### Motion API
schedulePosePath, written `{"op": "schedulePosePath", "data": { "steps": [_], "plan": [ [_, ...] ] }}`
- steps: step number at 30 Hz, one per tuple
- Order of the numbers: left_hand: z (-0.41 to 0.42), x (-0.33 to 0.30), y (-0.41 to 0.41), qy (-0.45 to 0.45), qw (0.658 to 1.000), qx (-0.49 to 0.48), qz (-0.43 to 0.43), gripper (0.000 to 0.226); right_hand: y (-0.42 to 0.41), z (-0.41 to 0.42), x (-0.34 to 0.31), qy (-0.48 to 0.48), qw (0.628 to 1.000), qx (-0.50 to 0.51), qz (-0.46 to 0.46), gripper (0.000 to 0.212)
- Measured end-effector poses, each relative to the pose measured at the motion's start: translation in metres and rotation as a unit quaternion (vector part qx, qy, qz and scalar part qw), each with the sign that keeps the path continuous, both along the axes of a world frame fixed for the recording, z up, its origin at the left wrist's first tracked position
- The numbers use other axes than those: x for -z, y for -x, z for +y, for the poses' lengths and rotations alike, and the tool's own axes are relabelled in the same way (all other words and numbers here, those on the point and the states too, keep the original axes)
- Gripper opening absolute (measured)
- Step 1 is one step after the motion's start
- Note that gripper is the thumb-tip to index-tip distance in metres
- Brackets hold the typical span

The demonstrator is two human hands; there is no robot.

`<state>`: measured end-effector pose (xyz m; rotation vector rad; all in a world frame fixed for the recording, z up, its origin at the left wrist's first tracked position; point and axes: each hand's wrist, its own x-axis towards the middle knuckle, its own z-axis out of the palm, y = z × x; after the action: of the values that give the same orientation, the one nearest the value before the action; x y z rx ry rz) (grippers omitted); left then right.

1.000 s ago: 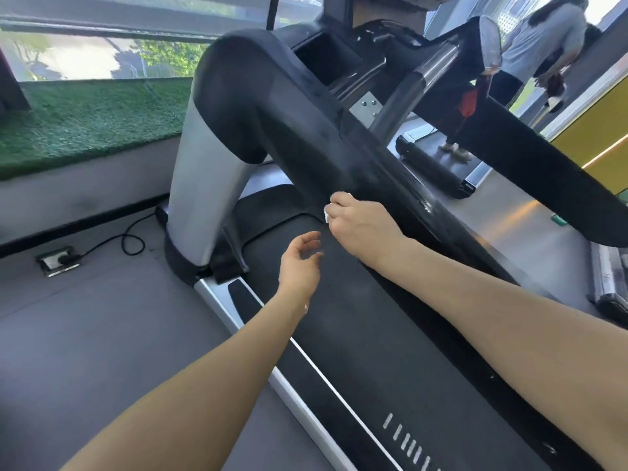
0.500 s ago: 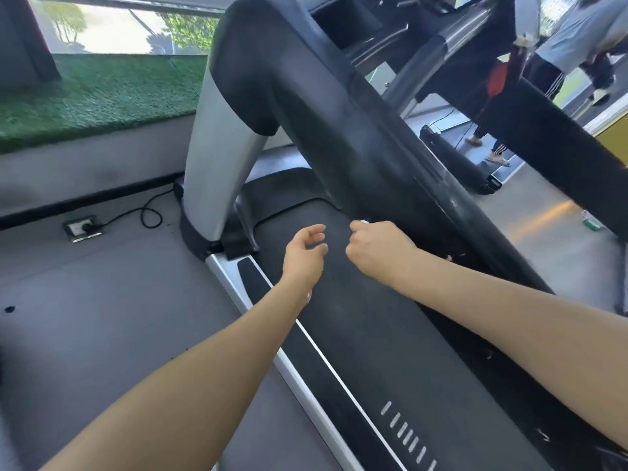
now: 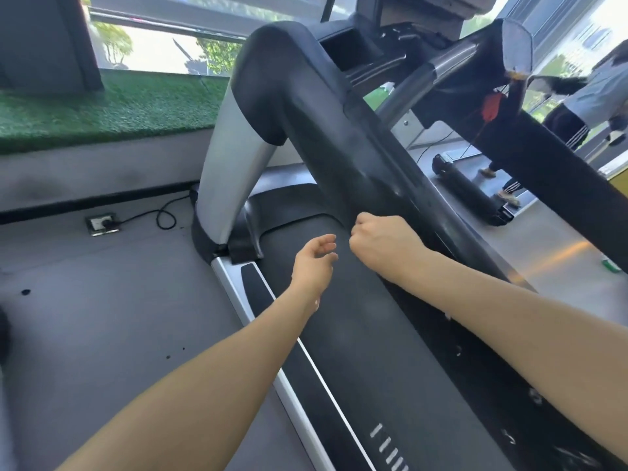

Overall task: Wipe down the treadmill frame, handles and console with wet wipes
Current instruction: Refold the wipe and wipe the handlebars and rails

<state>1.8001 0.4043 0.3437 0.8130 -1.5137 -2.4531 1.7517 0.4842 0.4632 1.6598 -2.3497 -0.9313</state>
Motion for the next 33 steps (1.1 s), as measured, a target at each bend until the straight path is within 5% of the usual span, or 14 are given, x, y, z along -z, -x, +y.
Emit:
{"op": "schedulePosePath", "data": {
  "steps": [5, 10, 15, 20, 24, 28, 33],
  "plan": [
    [0.000, -0.003, 0.005, 0.006, 1.000, 0.019, 0.000, 0.035, 0.005, 0.014, 0.000, 0.011, 1.000, -0.006, 0.027, 0.021],
    [0.003, -0.011, 0.011, 0.008, 0.999, 0.044, 0.002, 0.034, -0.021, 0.055, 0.004, -0.056, 0.998, 0.015, 0.018, 0.024],
    [0.003, -0.015, 0.008, 0.015, 0.998, 0.059, 0.007, 0.033, -0.007, 0.020, -0.001, 0.039, 0.998, -0.026, 0.049, 0.037],
    [-0.001, -0.019, 0.003, 0.027, 0.998, 0.064, 0.007, 0.031, -0.012, 0.038, -0.001, 0.022, 0.995, -0.033, 0.087, 0.021],
    [0.002, -0.022, 0.000, 0.027, 0.998, 0.062, 0.015, 0.031, -0.026, 0.086, 0.016, 0.060, 0.993, -0.028, 0.099, 0.065],
    [0.006, -0.025, -0.007, 0.039, 0.996, 0.076, 0.020, 0.031, -0.020, 0.060, 0.010, 0.042, 0.991, -0.034, 0.120, 0.020],
    [0.006, -0.030, -0.011, 0.063, 0.993, 0.092, 0.027, 0.033, -0.008, 0.036, 0.006, 0.077, 0.991, -0.028, 0.104, 0.031]
  ]
}}
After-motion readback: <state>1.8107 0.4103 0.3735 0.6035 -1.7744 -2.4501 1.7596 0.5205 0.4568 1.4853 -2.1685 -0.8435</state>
